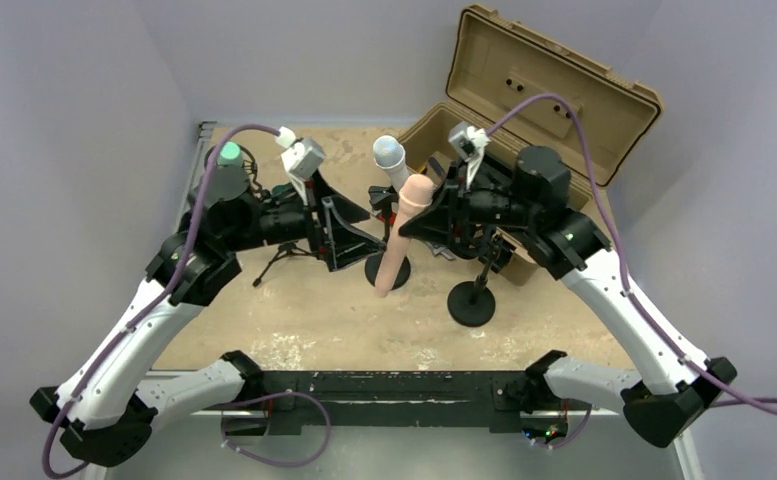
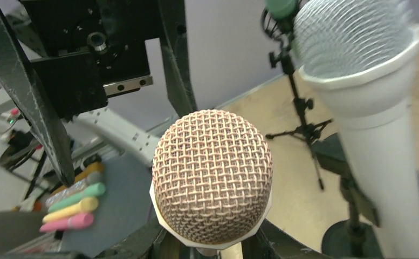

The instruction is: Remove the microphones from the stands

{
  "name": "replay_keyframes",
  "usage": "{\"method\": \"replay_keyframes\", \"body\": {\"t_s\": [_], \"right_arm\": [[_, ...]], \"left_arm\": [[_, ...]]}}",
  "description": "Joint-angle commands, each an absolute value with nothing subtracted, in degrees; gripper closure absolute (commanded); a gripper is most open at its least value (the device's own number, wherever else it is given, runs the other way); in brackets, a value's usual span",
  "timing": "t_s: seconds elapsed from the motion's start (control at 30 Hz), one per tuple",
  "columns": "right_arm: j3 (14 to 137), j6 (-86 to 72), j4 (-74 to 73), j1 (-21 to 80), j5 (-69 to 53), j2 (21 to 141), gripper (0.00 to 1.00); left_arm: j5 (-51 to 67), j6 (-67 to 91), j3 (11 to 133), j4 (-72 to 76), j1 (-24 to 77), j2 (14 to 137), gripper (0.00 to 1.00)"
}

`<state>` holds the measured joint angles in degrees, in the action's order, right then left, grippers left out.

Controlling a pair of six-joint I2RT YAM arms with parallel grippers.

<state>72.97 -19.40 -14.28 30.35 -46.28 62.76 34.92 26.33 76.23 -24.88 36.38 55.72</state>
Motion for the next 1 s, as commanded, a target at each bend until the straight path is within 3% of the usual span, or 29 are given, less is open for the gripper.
{"method": "replay_keyframes", "body": {"t_s": [0.0, 0.13, 0.4, 0.97], "right_arm": [[73.89, -18.22, -12.41, 34.49, -47.84, 61.98, 1.00], [69.95, -22.05, -5.46, 34.61, -50.85, 61.39, 1.00], [66.63, -25.60, -0.24, 35.15, -51.46, 61.88, 1.00], [63.57, -26.91, 4.53, 37.58, -51.06, 61.39, 1.00]], "left_arm": [[30.29, 23.81, 75.35, -24.73, 41.16, 57.07, 0.15], [28.47, 21.59, 71.90, -25.09, 41.83, 54.68, 0.16], [28.17, 18.33, 68.16, -27.85, 42.95, 53.39, 0.08], [28.82, 22.13, 67.77, -23.54, 44.57, 56.83, 0.34]]}}
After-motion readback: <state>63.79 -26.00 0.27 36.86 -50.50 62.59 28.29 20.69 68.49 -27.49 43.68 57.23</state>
